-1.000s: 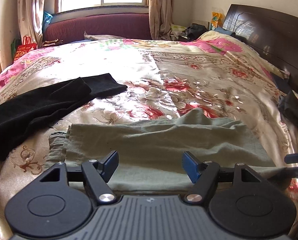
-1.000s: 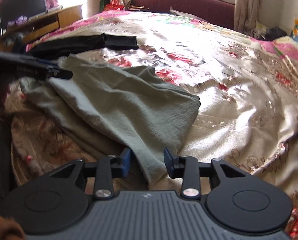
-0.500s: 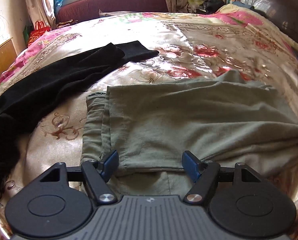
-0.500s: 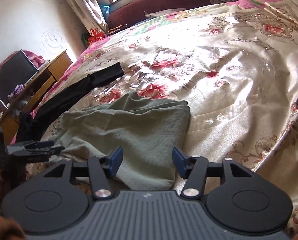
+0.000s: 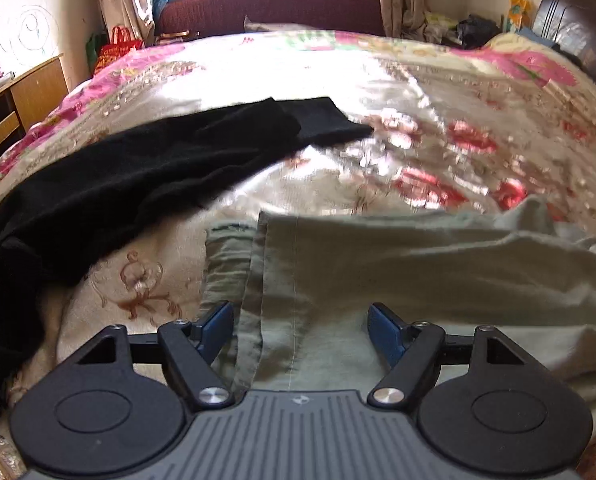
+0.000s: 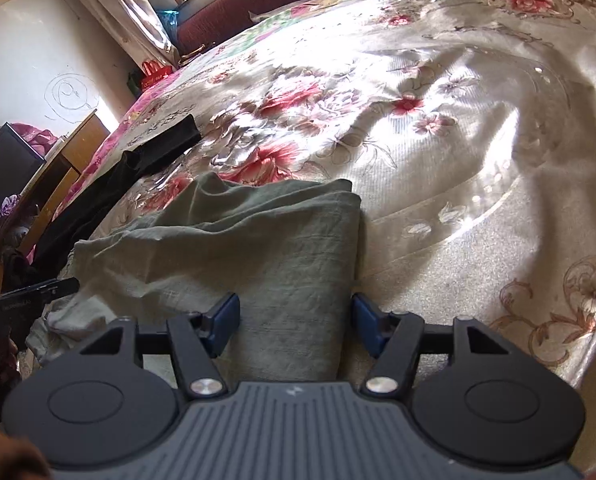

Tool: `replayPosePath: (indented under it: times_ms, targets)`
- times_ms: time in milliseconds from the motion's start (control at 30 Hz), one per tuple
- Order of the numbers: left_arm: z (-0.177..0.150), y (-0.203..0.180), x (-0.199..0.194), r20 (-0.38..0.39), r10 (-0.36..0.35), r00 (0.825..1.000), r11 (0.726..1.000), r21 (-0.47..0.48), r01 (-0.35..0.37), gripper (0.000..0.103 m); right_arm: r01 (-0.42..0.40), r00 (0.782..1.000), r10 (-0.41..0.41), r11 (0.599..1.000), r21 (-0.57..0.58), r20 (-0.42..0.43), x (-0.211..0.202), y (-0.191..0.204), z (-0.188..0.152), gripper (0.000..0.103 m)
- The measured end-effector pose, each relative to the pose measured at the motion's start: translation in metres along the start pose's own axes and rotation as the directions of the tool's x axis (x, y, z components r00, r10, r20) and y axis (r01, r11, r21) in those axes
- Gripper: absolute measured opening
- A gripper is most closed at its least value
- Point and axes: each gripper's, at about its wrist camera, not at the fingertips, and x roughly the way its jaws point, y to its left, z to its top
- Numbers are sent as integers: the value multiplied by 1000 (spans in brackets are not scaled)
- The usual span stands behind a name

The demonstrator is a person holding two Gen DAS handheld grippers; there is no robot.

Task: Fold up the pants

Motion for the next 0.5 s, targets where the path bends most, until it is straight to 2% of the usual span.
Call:
replayPosePath:
  times_ms: [67, 167, 200, 333, 433, 500]
  targets:
    - [-13, -9, -1, 11, 34, 999, 998, 58, -35, 87, -40, 999, 40, 997, 64, 4, -1, -8, 2, 63]
    - [-21, -17, -14, 32, 47, 998, 992, 114, -51, 87, -124, 992, 126, 983, 139, -8, 1, -16, 6, 43]
    - [-21, -17, -15, 31, 48, 998, 992, 113, -51, 87, -142, 990, 144, 978, 154, -4, 1, -18, 6, 41]
    - [-12, -16, -21, 38, 47, 998, 994, 97, -50, 86, -177, 984, 180, 961, 211, 5, 5, -34, 3, 39]
    - [-6, -27, -32, 76, 18, 997, 991, 129, -28, 86, -269, 959, 284, 923, 274, -16, 8, -47, 1, 41]
    - [-3, -36, -39, 90, -13, 996, 987, 162, -2, 86, -284, 952, 305, 920, 271, -38, 5, -53, -1, 39]
